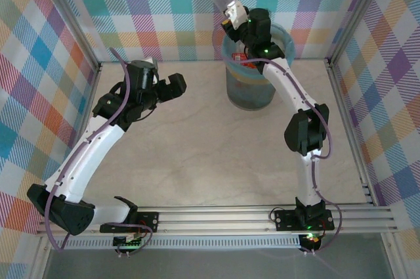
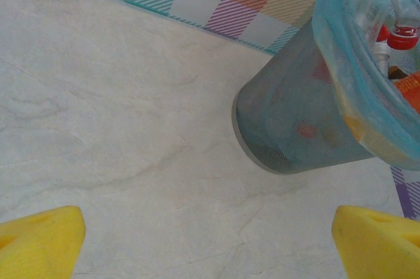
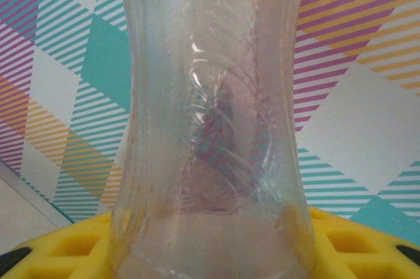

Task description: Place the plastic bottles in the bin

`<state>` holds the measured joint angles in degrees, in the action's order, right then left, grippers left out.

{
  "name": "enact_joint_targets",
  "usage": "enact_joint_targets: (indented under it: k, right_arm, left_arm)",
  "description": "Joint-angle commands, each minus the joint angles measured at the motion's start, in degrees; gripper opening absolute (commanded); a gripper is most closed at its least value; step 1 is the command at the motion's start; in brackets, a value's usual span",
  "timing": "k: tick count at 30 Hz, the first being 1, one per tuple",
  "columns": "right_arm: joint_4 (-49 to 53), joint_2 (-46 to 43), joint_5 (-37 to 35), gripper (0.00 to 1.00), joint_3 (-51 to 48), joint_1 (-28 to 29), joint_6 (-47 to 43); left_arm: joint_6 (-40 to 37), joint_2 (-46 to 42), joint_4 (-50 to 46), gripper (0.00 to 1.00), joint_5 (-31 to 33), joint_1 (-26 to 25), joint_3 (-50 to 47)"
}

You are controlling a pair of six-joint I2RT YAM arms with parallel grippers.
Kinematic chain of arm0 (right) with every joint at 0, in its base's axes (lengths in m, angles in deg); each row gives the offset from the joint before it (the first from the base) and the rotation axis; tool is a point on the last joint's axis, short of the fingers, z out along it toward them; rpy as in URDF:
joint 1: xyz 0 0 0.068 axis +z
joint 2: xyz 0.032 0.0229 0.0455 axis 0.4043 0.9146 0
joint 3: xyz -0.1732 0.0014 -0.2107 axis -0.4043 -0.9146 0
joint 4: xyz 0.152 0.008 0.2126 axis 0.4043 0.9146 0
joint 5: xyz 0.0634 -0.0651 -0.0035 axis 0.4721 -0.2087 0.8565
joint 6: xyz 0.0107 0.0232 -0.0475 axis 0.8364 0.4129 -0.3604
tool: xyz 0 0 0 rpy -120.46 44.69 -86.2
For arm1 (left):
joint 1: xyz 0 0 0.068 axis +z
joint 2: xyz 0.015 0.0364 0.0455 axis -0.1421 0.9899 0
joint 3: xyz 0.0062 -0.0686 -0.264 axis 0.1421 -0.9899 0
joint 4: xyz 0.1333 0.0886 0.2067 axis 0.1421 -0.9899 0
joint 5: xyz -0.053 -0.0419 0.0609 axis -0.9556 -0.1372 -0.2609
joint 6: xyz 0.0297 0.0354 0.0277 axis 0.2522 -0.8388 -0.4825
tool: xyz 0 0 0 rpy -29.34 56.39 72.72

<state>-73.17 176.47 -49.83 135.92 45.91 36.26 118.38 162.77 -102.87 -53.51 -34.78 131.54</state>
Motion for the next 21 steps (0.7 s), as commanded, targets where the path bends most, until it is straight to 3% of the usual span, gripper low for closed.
enact_joint_targets:
  k: [1, 13, 21]
  right_arm:
    - [-4.83, -4.84, -1.68, 0.50, -3.25, -1.07, -0.51]
    - [-11.49, -8.41, -11.06, 0.50, -12.41, -2.77, -2.43]
    - [-10.77, -11.38, -16.04, 0.54, -20.74, -3.44, -2.60]
  left_arm:
    - [-0.34, -1.36, -0.88, 0.97, 0.48, -0.44, -1.51]
    - [0.40, -1.09, -0.44, 0.97, 0.45, -0.46, -2.10]
    - [1.10, -0.83, -0.12, 0.97, 0.44, -0.54, -3.26]
